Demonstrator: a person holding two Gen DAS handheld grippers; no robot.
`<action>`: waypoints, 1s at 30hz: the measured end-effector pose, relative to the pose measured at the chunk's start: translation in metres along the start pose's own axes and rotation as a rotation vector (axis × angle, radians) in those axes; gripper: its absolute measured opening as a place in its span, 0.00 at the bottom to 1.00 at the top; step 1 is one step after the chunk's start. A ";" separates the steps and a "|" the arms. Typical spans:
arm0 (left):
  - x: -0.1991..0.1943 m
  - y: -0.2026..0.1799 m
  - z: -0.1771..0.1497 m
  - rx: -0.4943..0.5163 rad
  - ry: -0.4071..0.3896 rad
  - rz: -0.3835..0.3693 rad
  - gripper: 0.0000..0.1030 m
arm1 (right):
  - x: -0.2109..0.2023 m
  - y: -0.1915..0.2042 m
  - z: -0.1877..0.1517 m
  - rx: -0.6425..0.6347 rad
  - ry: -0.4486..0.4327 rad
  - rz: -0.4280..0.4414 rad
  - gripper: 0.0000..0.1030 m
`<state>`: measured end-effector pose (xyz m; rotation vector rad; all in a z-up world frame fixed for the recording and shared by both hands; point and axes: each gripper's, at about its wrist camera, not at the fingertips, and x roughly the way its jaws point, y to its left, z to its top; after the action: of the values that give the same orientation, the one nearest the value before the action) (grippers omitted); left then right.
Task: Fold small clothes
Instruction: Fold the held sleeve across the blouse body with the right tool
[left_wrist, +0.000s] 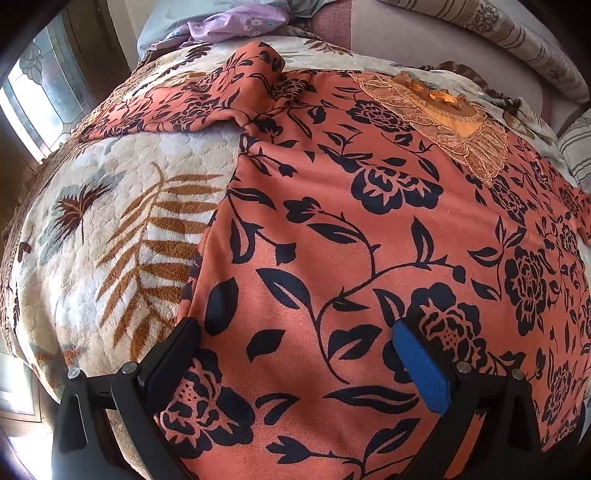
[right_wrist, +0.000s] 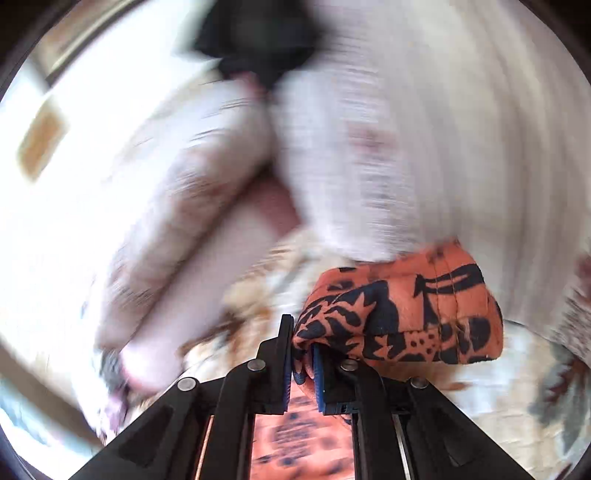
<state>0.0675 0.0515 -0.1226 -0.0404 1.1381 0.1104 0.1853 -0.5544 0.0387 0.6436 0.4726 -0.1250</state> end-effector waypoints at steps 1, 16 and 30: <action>-0.003 0.002 -0.001 -0.010 -0.004 -0.009 1.00 | -0.001 0.040 -0.011 -0.070 0.004 0.058 0.10; -0.027 0.085 -0.014 -0.251 -0.018 -0.152 1.00 | 0.057 0.153 -0.288 -0.239 0.571 0.272 0.96; -0.013 0.012 0.124 -0.330 -0.061 -0.757 0.98 | 0.026 0.071 -0.293 -0.287 0.420 0.247 0.97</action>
<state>0.1732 0.0737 -0.0584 -0.7480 0.9704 -0.3742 0.1138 -0.3206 -0.1389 0.4388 0.7933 0.3138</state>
